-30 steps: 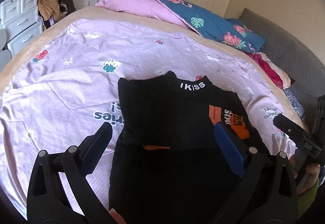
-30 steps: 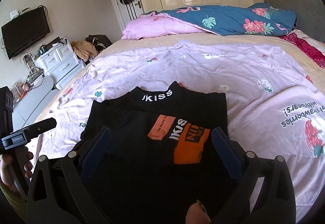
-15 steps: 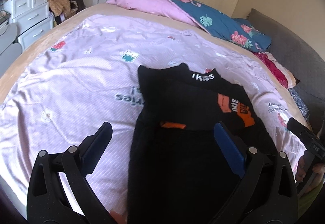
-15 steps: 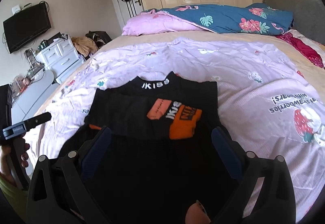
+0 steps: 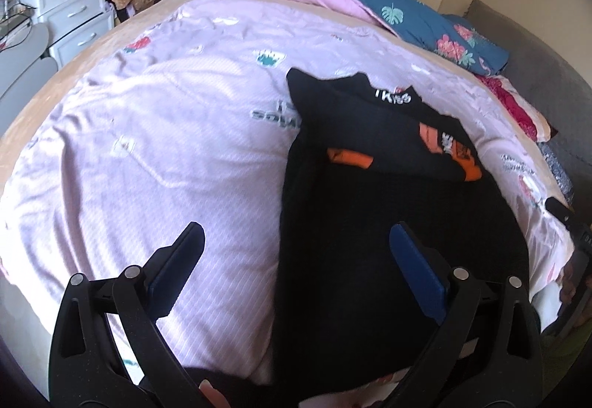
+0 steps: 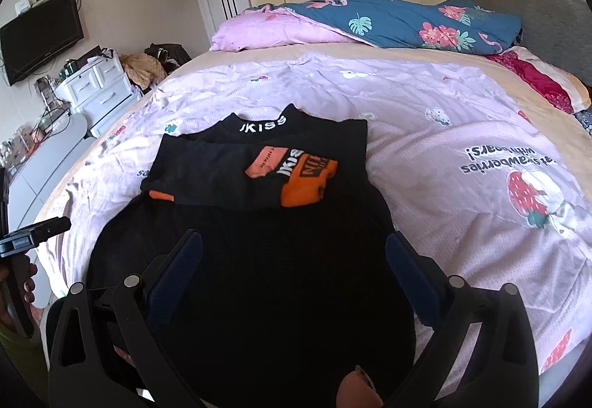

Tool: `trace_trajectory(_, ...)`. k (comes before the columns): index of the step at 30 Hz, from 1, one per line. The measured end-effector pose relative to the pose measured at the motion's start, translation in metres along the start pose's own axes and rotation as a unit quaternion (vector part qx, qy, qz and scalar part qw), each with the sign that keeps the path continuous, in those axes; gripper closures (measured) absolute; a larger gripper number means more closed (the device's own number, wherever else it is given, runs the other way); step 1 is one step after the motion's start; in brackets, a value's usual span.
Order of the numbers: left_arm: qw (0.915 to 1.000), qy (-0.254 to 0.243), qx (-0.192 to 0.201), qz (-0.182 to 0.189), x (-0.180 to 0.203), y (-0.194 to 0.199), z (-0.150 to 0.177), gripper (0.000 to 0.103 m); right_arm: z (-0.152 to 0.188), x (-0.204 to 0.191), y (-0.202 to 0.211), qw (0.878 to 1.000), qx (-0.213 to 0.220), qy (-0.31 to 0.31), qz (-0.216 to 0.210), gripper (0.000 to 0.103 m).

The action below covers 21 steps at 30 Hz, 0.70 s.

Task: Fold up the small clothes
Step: 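Grasp the black shirt hem with the left gripper while the right gripper grasps it too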

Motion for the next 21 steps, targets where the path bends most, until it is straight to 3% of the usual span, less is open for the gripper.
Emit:
trace_trajectory(9,1.0000,-0.003,-0.007,-0.005,-0.006,0.009,0.020,0.009,0.022,0.000,0.005,1.000,-0.020,0.012,0.009,0.004)
trace_trajectory(17,0.9988,-0.008,-0.045,0.013,-0.007,0.004,0.056,0.009,0.039,0.008,0.010,0.999,-0.033,0.013,0.017,0.004)
trace_trajectory(21,0.9980,-0.014,-0.059,0.018,-0.006,0.003,0.072,0.017,0.049,0.013,0.011,0.999,-0.040,0.012,0.022,0.004)
Point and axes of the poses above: each gripper's, at about its wrist camera, not at the fingertips, and y roughly against the way its jaws point, x to its right, z to its underside, the point moved 9 cm from there along -y, roughly the way its jaws point, and after that the axes turned 3 degrees about y, right-handed, at the moved point
